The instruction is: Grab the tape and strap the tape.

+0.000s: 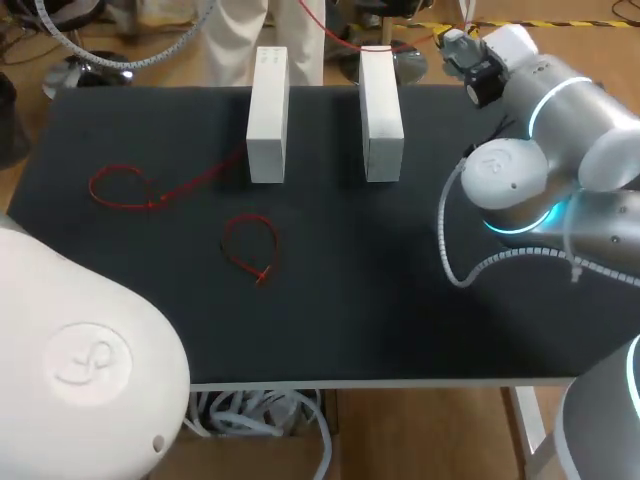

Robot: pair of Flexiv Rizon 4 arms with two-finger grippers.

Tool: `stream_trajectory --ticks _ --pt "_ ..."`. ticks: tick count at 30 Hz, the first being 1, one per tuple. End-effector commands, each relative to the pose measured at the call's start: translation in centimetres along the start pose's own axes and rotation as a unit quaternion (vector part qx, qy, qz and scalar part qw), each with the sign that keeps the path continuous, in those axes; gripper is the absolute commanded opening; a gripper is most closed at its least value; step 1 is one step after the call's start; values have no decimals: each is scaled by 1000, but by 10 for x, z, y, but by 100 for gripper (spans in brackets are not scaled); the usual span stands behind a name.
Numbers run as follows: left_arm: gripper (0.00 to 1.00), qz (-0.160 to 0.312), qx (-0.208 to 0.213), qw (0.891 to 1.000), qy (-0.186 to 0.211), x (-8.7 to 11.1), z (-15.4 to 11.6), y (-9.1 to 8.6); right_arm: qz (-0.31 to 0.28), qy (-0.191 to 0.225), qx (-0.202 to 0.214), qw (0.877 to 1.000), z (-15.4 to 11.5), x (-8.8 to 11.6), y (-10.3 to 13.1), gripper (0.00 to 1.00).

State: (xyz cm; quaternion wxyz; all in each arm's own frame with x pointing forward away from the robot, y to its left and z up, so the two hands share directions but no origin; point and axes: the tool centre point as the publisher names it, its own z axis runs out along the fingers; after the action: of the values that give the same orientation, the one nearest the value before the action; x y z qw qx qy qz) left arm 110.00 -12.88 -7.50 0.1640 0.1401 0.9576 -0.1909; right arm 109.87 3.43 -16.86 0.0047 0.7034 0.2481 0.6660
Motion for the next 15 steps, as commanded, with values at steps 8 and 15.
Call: stream_trajectory --ticks 8,15 --pt "0 32 -78 994 75 3 8 -1 -6 -16 15 1000 0 6 3 0" --pt "0 25 -72 993 86 4 12 -1 -9 -18 16 1000 0 4 3 0"
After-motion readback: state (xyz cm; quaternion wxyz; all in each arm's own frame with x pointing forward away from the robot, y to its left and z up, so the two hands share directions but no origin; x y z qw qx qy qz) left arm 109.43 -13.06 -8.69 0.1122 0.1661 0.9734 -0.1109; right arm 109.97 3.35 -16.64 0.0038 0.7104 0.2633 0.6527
